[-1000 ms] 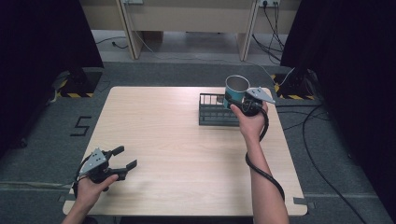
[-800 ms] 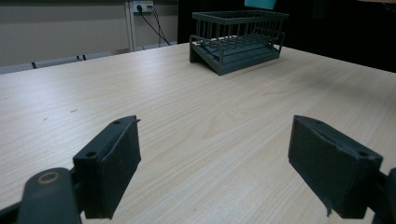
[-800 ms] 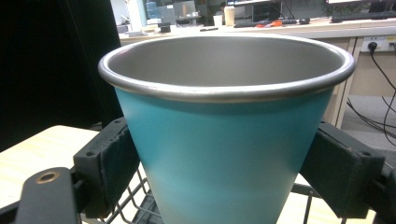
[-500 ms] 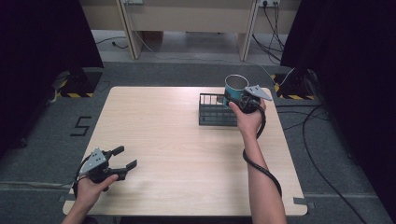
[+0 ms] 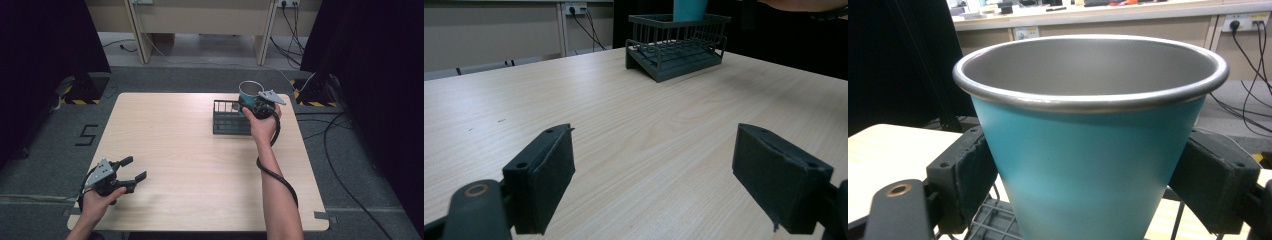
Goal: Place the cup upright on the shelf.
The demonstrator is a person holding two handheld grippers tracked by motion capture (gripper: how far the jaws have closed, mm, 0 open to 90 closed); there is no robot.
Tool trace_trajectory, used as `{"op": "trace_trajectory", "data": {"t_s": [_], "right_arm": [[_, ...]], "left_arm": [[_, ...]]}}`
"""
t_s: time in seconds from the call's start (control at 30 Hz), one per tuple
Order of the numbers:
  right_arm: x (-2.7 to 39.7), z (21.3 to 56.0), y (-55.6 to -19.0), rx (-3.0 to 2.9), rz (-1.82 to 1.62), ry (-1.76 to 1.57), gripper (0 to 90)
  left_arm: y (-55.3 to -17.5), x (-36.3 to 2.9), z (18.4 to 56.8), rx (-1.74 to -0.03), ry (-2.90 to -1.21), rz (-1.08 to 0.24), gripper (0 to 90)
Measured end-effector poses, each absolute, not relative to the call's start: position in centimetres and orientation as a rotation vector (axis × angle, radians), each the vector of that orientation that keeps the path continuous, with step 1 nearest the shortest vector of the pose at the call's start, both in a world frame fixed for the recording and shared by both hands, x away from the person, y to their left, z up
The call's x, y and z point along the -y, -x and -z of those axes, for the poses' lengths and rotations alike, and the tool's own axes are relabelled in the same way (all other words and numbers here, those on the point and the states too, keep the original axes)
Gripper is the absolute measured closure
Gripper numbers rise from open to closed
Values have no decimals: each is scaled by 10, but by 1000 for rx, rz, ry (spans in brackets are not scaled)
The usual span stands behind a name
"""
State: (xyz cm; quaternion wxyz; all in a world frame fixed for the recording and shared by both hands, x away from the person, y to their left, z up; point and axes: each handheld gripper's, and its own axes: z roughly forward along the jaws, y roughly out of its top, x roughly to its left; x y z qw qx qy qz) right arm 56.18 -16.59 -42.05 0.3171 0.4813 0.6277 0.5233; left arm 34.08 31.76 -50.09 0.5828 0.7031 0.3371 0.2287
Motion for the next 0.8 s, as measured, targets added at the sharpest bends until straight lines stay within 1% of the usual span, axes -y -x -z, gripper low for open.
{"op": "trace_trajectory", "data": {"t_s": [0.8], "right_arm": [[152,439,-570,-1746,-1235,-1321,171]], "left_arm": [[-340,-317,501,-784,-1638,-532,165]]}}
